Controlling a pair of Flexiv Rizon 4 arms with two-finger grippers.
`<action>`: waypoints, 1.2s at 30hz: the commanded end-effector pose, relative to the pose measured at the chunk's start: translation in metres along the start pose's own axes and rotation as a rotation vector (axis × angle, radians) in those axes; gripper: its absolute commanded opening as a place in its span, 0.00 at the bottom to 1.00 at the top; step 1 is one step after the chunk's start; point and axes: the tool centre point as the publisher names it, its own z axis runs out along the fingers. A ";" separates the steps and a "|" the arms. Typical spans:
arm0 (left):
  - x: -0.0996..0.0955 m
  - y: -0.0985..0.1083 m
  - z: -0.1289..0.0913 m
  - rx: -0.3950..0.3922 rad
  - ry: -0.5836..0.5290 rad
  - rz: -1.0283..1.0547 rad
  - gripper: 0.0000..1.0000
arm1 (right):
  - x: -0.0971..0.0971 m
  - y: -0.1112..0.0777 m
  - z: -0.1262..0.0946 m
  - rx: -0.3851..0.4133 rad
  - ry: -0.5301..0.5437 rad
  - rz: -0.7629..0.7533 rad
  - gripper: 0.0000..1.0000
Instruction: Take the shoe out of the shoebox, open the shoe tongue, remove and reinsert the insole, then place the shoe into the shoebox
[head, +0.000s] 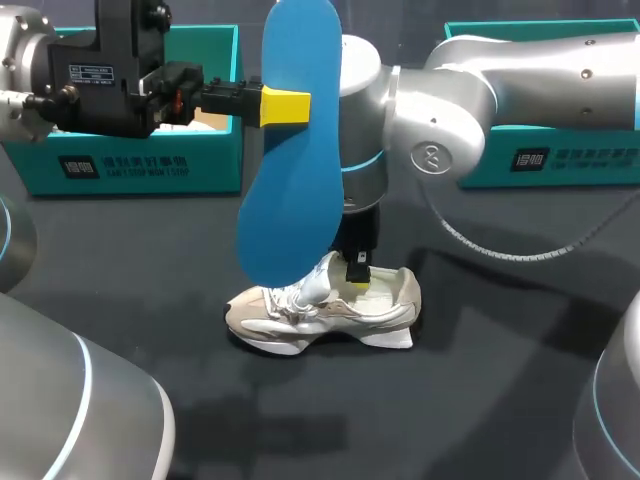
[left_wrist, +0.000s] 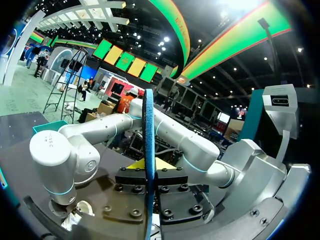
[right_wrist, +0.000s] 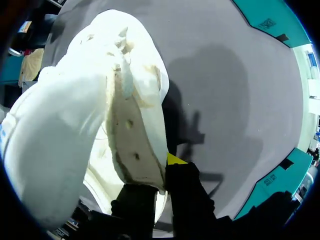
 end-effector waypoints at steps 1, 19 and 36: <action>-0.001 0.001 0.001 -0.001 0.000 0.000 0.00 | 0.001 -0.001 -0.009 0.004 0.017 0.002 0.00; -0.001 0.001 0.001 -0.001 0.000 0.000 0.00 | 0.021 -0.036 -0.038 -0.121 0.050 0.382 0.00; -0.001 0.001 0.001 -0.001 0.000 0.000 0.00 | 0.033 -0.040 -0.045 -0.205 0.072 0.705 0.00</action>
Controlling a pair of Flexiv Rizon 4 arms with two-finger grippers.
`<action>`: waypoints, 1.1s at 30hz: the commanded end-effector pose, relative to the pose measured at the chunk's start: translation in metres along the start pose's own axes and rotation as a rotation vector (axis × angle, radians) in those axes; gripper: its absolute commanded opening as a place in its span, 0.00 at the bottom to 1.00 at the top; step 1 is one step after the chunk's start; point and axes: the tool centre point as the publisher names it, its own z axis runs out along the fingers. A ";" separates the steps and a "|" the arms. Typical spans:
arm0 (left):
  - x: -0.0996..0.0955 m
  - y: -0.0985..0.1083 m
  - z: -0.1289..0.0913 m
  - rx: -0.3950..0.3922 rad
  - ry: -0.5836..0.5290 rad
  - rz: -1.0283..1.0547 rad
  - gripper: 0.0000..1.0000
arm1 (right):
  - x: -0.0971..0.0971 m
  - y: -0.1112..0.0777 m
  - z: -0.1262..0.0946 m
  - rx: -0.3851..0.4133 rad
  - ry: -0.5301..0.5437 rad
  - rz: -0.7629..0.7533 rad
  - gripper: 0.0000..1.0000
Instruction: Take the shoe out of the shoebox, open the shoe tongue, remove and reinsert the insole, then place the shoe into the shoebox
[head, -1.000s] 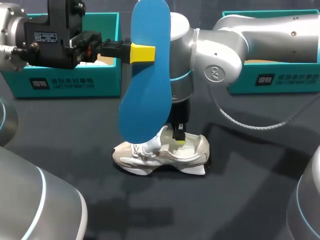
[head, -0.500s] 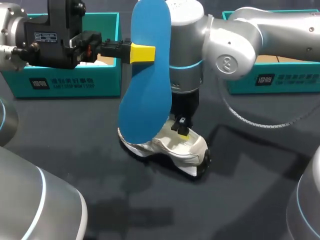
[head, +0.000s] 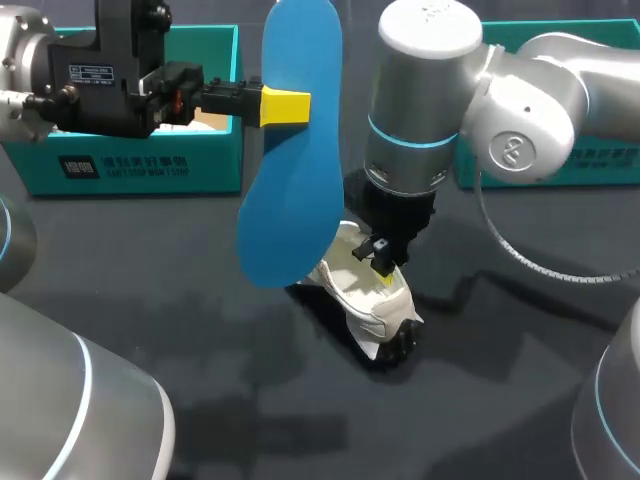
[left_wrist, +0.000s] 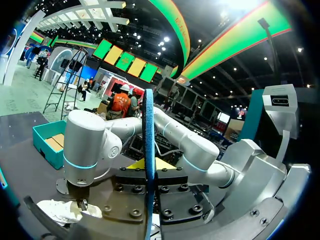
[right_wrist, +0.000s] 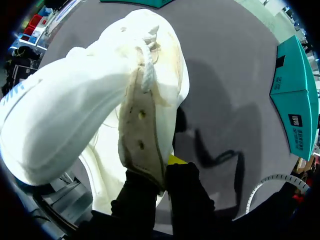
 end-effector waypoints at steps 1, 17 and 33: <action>-0.001 0.001 0.001 -0.001 0.000 0.000 0.00 | -0.001 -0.005 -0.001 -0.043 0.005 -0.001 0.00; -0.001 0.001 0.001 -0.001 0.000 0.000 0.00 | 0.021 -0.004 -0.003 -0.078 0.022 0.495 0.00; -0.001 0.001 0.001 -0.001 0.000 0.000 0.00 | 0.023 -0.006 0.005 -0.097 0.038 0.527 0.00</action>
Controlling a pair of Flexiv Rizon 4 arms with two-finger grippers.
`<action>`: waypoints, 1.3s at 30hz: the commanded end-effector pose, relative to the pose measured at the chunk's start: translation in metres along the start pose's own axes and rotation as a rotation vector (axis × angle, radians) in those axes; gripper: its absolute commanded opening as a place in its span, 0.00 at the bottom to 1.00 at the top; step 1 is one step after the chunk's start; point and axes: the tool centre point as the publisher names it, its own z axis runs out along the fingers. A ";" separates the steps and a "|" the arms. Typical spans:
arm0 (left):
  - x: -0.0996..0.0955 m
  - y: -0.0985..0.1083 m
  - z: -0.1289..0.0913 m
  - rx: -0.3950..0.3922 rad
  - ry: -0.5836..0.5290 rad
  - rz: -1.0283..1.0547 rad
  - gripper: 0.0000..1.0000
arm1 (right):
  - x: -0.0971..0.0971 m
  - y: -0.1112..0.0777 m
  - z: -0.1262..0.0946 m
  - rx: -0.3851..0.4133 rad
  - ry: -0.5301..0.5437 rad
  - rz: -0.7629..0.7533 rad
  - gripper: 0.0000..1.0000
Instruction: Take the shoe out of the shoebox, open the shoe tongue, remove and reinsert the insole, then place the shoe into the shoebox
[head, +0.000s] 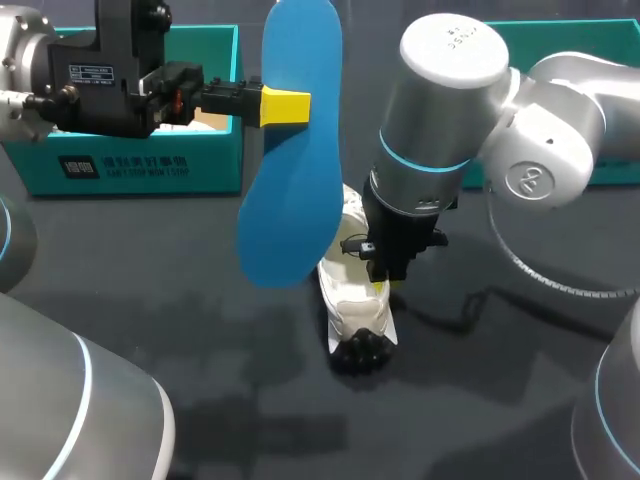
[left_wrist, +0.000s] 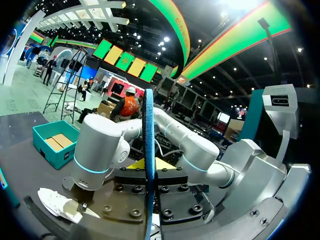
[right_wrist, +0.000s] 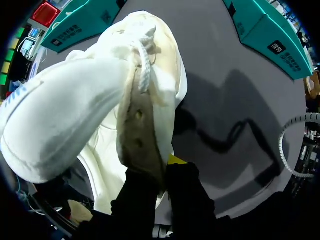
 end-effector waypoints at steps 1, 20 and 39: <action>-0.001 0.001 0.001 -0.001 0.000 0.000 0.00 | -0.003 -0.004 0.010 -0.021 0.030 -0.012 0.00; -0.001 0.001 0.001 -0.001 0.000 0.000 0.00 | -0.014 0.011 0.043 0.019 0.073 -0.018 0.00; -0.001 0.001 0.001 -0.001 0.000 0.000 0.00 | -0.016 0.012 0.067 0.041 0.118 0.004 0.00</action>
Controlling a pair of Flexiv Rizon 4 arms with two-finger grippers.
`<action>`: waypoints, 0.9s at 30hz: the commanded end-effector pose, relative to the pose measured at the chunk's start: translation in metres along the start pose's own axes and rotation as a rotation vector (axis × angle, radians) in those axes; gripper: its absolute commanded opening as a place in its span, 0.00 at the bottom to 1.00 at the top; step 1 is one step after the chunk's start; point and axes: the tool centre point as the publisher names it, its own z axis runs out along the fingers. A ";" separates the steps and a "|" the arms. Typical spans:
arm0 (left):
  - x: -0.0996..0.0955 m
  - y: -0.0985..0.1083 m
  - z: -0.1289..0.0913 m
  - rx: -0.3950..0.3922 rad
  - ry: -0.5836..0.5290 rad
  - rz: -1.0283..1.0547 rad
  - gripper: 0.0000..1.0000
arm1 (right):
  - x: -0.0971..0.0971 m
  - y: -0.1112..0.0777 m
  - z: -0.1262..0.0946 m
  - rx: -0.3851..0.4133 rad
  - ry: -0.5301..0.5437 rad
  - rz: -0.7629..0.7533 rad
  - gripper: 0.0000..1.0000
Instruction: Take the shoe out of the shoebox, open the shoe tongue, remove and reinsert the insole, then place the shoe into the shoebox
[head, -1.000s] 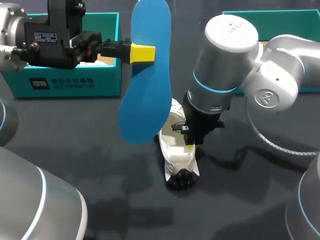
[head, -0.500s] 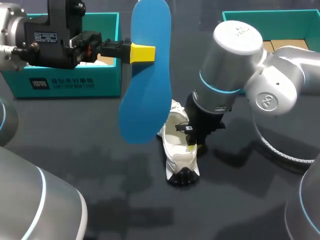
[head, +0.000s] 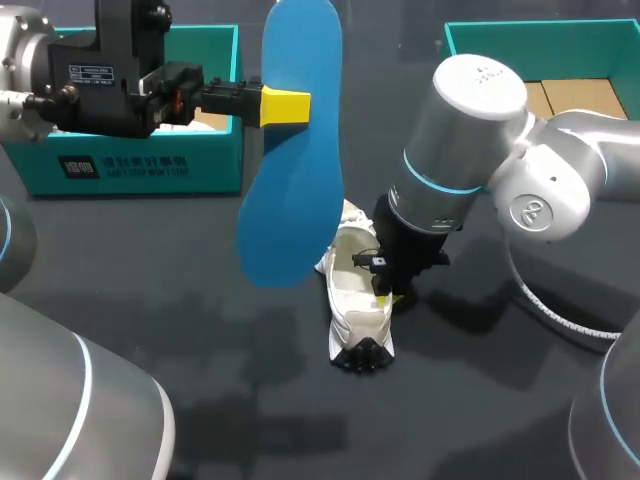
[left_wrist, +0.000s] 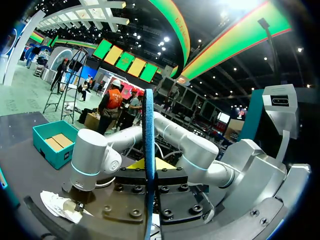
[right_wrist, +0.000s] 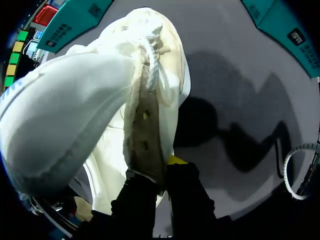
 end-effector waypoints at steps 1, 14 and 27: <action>-0.001 0.001 0.001 -0.001 0.000 0.000 0.00 | -0.001 0.001 0.008 0.002 0.014 0.000 0.00; -0.001 0.001 0.001 -0.001 0.000 0.000 0.00 | -0.008 -0.016 -0.051 -0.010 0.125 0.018 1.00; -0.001 0.001 0.001 -0.001 0.000 0.000 0.00 | -0.012 -0.019 -0.080 -0.010 0.214 -0.014 1.00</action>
